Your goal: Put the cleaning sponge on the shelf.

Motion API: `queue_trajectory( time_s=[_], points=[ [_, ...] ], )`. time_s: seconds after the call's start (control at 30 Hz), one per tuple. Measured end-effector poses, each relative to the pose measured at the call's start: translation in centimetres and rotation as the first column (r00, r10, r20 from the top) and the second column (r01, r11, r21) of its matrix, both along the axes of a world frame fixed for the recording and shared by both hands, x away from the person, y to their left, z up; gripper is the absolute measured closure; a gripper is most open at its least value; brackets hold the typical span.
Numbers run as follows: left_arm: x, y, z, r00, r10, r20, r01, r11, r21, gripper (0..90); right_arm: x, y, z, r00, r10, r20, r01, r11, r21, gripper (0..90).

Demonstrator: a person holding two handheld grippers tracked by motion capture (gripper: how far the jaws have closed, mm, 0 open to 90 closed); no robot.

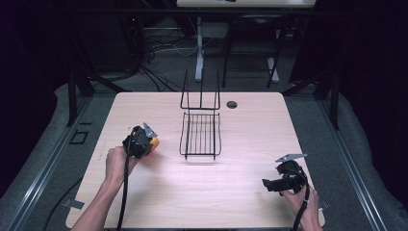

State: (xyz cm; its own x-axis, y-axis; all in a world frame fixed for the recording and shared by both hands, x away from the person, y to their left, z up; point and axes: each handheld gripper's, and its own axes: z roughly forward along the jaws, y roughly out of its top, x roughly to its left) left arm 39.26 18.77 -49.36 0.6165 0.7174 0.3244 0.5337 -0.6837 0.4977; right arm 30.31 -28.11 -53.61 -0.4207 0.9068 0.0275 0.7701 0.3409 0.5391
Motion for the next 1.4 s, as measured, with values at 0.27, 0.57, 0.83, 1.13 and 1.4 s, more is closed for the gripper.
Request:
queue_trajectory(
  time_s=[0.27,0.57,0.83,1.13,1.4],
  points=[
    [-0.3,0.2,1.2,0.9998,-0.004,0.021,0.004,1.0,-0.001,79.9,0.0,0.0,0.0,1.0,0.002,-0.002,-0.002,1.0,0.002,10.2],
    [-0.6,-0.1,2.6,0.9987,-0.014,0.05,0.014,0.9999,-0.003,79.6,0.0,0.0,0.0,1.0,-0.002,0.0,0.002,1.0,0.001,10.3],
    [-0.8,-0.5,3.5,0.9968,-0.031,0.073,0.032,0.9995,-0.003,79.5,0.0,0.0,0.0,1.0,-0.001,-0.001,0.001,1.0,0.0,10.3],
    [-1.2,-1.3,4.2,0.9943,-0.051,0.094,0.052,0.9987,-0.004,79.3,0.0,0.0,0.0,1.0,0.002,-0.001,-0.002,1.0,0.002,10.3],
    [-1.4,-2.0,4.6,0.9919,-0.068,0.107,0.069,0.9976,-0.006,79.2,0.0,-0.1,0.0,1.0,0.001,-0.001,-0.001,1.0,0.003,10.3]
  ],
)
